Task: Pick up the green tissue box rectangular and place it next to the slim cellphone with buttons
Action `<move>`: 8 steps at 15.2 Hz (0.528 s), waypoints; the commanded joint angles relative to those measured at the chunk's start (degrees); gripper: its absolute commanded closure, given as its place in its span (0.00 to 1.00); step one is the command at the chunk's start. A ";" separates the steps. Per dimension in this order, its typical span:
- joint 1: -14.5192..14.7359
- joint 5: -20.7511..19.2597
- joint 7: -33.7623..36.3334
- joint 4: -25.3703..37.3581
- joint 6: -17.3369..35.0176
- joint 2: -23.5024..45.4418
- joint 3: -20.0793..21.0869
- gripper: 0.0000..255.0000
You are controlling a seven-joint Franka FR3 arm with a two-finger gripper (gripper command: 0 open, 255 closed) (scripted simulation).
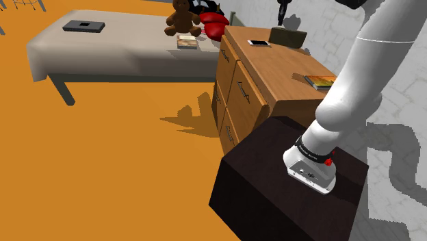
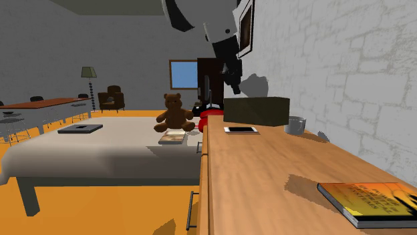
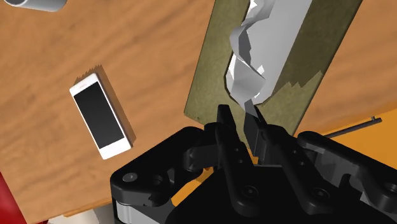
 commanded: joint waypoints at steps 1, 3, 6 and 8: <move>-1.99 2.96 -2.21 5.25 0.36 5.43 -0.01 1.00; -4.22 5.52 -4.05 10.91 -0.05 10.57 0.37 1.00; -8.03 9.03 -6.40 21.18 -1.83 18.85 1.34 1.00; -10.95 11.16 -7.69 29.90 -4.09 25.11 2.19 1.00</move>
